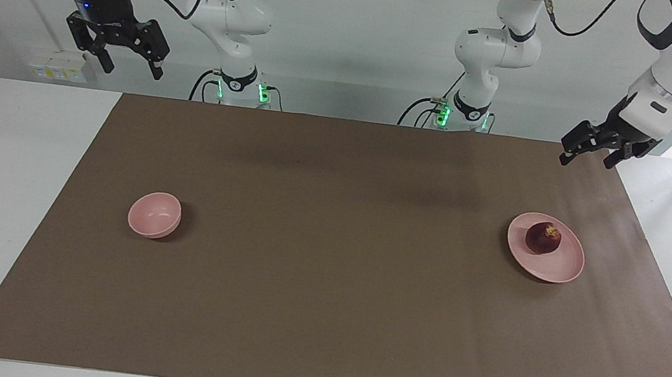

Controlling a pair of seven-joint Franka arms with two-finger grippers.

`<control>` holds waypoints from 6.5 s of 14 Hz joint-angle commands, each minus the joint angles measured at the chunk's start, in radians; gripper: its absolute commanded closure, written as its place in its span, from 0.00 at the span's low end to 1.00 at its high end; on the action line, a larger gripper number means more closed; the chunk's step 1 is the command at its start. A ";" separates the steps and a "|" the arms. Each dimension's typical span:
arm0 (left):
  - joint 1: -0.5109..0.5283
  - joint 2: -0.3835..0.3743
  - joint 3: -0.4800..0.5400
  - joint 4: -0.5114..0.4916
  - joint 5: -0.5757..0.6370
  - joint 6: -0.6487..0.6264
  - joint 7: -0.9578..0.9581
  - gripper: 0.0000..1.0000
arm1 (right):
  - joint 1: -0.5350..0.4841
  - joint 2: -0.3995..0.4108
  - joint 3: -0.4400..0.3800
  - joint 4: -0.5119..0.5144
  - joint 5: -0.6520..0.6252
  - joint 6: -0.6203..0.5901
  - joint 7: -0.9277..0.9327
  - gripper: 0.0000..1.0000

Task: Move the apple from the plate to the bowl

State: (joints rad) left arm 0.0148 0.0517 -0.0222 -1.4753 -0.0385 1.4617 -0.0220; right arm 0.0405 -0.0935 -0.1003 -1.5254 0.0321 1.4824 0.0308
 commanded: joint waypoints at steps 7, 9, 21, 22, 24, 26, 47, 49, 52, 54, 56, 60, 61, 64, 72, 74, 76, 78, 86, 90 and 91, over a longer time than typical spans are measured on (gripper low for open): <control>-0.012 -0.010 0.005 -0.008 0.020 0.014 0.002 0.00 | -0.008 0.003 0.005 0.014 0.020 -0.020 0.011 0.00; -0.009 -0.010 0.005 -0.011 0.019 0.014 0.002 0.00 | -0.008 0.003 0.005 0.014 0.020 -0.022 0.011 0.00; 0.002 -0.021 0.008 -0.053 0.019 0.043 0.022 0.00 | -0.008 0.003 0.005 0.014 0.020 -0.020 0.011 0.00; 0.002 -0.021 0.008 -0.053 0.019 0.045 0.023 0.00 | -0.008 0.003 0.005 0.014 0.020 -0.020 0.011 0.00; 0.002 -0.023 0.010 -0.057 0.020 0.046 0.030 0.00 | -0.008 0.005 0.005 0.014 0.020 -0.022 0.011 0.00; 0.002 -0.023 0.013 -0.071 0.019 0.052 0.040 0.00 | -0.008 0.003 0.005 0.014 0.020 -0.020 0.011 0.00; 0.099 0.000 0.016 -0.519 0.019 0.592 0.218 0.00 | -0.008 0.003 0.005 0.014 0.020 -0.022 0.011 0.00; 0.109 0.031 0.016 -0.554 0.019 0.653 0.226 0.00 | -0.008 0.003 0.005 0.014 0.020 -0.022 0.011 0.00; 0.117 0.066 0.016 -0.594 0.019 0.702 0.240 0.00 | -0.008 0.005 0.005 0.014 0.020 -0.022 0.011 0.00; 0.120 0.083 0.016 -0.640 0.019 0.778 0.240 0.00 | -0.008 0.005 0.005 0.014 0.020 -0.022 0.011 0.00; 0.117 0.094 0.015 -0.654 0.019 0.795 0.237 0.00 | -0.008 0.005 0.005 0.014 0.020 -0.022 0.011 0.00; 0.106 0.122 0.015 -0.655 0.019 0.828 0.238 0.00 | -0.008 0.003 0.005 0.014 0.020 -0.022 0.011 0.00; 0.105 0.123 0.015 -0.655 0.019 0.832 0.238 0.00 | -0.008 0.005 0.005 0.014 0.020 -0.022 0.011 0.00; 0.103 0.125 0.015 -0.654 0.019 0.841 0.235 0.00 | -0.008 0.005 0.005 0.014 0.020 -0.022 0.011 0.00; 0.117 0.123 0.015 -0.654 0.019 0.832 0.263 0.70 | -0.008 0.003 0.005 0.014 0.020 -0.020 0.011 0.00; 0.106 0.125 0.015 -0.646 0.019 0.812 0.254 1.00 | -0.008 0.003 0.005 0.014 0.020 -0.020 0.011 0.00; 0.099 0.132 0.012 -0.608 0.006 0.751 0.247 1.00 | -0.008 0.003 0.005 0.014 0.020 -0.020 0.011 0.00; 0.093 0.152 0.008 -0.533 -0.010 0.660 0.238 1.00 | -0.008 0.003 0.005 0.014 0.020 -0.020 0.011 0.00; 0.004 0.154 0.005 -0.361 -0.130 0.386 0.045 1.00 | 0.041 -0.026 0.027 -0.008 0.026 -0.047 -0.047 0.00; -0.065 0.154 0.004 -0.327 -0.248 0.301 -0.160 1.00 | 0.036 -0.040 0.025 -0.084 0.173 -0.030 -0.147 0.00; -0.067 0.154 0.004 -0.327 -0.321 0.293 -0.206 1.00 | 0.036 -0.035 0.024 -0.102 0.211 -0.008 -0.194 0.00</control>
State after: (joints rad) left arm -0.0289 0.1896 -0.0307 -1.8335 -0.2766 1.7971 -0.1446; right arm 0.0888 -0.1127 -0.0752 -1.5635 0.1759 1.4440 -0.0791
